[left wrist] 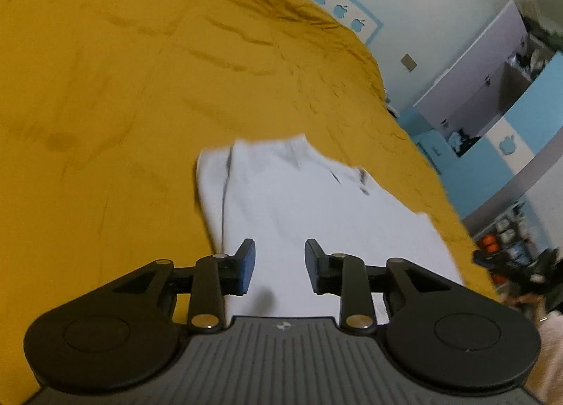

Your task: Fold small clothes

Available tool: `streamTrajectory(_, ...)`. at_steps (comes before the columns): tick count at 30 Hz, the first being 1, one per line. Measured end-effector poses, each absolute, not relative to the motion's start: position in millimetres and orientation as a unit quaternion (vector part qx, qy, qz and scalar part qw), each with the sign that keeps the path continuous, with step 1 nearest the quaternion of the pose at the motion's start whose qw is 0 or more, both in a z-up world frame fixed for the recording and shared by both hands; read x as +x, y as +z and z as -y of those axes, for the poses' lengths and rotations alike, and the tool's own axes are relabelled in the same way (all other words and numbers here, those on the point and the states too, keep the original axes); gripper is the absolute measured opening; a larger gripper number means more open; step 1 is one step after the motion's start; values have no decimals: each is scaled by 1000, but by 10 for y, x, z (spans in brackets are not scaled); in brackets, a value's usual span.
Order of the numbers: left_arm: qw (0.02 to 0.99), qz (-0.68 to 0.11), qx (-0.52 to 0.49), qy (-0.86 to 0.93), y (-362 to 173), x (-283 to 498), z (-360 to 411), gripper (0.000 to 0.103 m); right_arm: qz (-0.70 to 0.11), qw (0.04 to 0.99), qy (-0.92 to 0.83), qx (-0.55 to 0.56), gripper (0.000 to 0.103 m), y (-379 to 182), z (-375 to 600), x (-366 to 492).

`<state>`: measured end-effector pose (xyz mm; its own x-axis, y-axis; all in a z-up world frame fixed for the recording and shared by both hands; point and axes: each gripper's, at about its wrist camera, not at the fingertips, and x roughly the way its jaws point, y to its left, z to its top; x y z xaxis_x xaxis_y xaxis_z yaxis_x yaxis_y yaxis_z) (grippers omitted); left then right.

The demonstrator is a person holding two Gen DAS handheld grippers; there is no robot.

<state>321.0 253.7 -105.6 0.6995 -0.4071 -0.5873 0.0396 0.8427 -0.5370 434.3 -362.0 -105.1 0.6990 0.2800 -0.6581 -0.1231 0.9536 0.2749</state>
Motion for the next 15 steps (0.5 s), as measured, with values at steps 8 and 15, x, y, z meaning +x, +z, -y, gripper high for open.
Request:
streamTrajectory(8, 898, -369, -225, -80, -1321, 3954, -2476, 64, -371, 916, 106, 107, 49, -1285, 3373, 5006)
streamTrajectory(15, 879, -409, -226, -92, -1550, 4188, -2369, 71, -373, 917, 105, 95, 51, -1524, 3248, 5383)
